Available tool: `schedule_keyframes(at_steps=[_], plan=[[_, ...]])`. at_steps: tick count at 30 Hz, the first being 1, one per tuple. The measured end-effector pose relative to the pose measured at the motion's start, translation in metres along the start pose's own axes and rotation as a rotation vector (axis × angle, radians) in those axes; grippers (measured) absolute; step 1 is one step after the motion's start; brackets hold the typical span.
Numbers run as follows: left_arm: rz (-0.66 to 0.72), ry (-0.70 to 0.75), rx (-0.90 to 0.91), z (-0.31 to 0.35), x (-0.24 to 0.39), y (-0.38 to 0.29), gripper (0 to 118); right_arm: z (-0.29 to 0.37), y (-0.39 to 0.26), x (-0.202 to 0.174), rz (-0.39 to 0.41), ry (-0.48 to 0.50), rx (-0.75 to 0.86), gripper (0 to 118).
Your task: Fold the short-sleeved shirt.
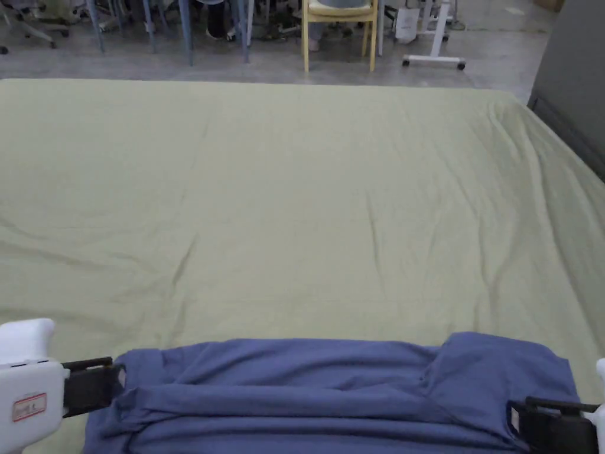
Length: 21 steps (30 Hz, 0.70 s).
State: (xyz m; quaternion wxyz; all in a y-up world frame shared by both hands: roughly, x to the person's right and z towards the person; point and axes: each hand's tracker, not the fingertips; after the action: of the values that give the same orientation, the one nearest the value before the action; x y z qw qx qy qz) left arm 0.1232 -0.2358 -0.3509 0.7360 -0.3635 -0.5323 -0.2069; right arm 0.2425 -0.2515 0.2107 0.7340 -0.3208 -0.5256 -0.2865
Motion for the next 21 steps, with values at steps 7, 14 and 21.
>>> schedule_keyframes(at_steps=[7,14,21], plan=[[-0.155,0.124,0.351,0.156,0.051,-0.011,69,0.104,-0.008,-0.064,0.070,-0.016,0.369,38],[-0.085,-0.027,0.165,0.091,0.039,-0.006,0,0.111,-0.006,-0.077,0.044,0.050,0.372,2],[-0.019,0.053,-0.059,-0.050,0.002,-0.004,78,0.098,-0.005,-0.072,0.035,0.073,0.306,2]])
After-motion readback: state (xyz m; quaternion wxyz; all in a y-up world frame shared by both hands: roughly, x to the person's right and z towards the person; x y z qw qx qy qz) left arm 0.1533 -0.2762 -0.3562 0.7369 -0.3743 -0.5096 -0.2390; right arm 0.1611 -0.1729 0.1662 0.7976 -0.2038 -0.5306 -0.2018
